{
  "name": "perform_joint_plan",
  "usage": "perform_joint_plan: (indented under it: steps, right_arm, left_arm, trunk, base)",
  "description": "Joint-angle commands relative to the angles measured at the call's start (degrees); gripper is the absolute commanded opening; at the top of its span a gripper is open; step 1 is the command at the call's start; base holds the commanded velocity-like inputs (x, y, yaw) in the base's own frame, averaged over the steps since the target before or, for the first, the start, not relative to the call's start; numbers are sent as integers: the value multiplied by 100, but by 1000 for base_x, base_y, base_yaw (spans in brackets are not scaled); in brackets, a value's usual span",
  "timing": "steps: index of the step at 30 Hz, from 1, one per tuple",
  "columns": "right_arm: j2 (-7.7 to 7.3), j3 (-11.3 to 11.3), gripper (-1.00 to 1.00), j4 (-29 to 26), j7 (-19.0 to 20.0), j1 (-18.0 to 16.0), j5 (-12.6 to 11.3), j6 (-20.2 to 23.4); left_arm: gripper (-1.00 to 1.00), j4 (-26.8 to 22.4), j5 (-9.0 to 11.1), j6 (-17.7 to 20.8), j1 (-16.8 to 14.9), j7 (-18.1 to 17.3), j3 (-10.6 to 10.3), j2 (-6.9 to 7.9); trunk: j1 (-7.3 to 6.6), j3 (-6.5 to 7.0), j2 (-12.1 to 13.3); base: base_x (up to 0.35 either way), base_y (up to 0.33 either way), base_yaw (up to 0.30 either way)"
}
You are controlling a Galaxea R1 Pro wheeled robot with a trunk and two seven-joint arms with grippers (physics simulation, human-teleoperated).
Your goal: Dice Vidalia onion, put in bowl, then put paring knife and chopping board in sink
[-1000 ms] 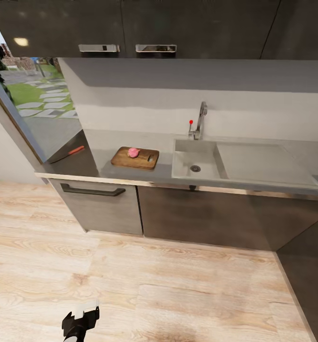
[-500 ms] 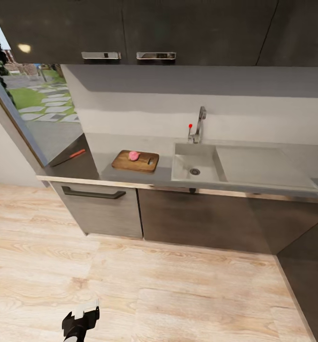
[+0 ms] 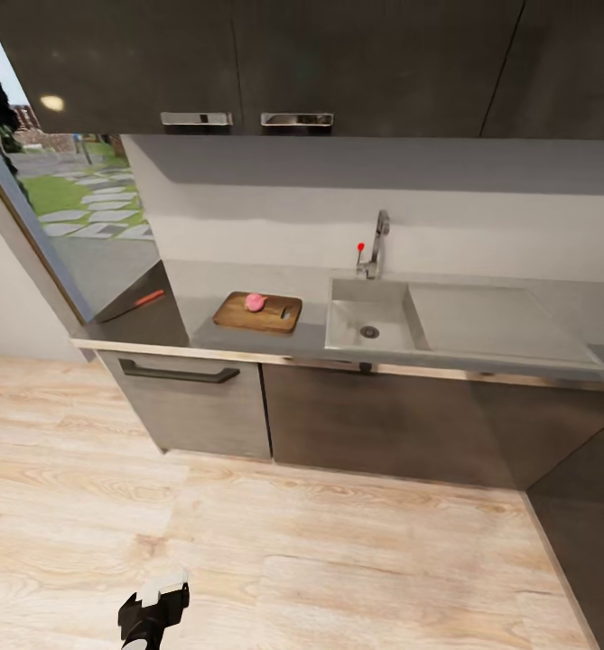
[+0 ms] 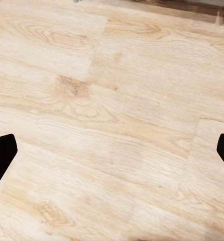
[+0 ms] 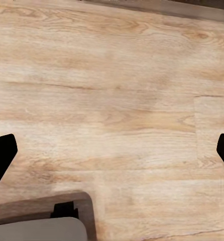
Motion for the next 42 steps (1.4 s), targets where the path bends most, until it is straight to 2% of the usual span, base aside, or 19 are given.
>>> perform_joint_plan:
  steps: [1, 42]
  right_arm:
    - [5, -35, 100, 4, -19, -5, 61, -19]
    - [5, -33, 100, 56, -19, -5, 61, -19]
  left_arm:
    - [100, 22, 39, -33, -10, 7, -49, -2]
    - [100, 23, 39, 55, -10, 7, -51, -11]
  trunk:
    - [2, 1, -8]
    - [2, 371, -8]
  base:
    - [0, 0, 0]
    - [0, 0, 0]
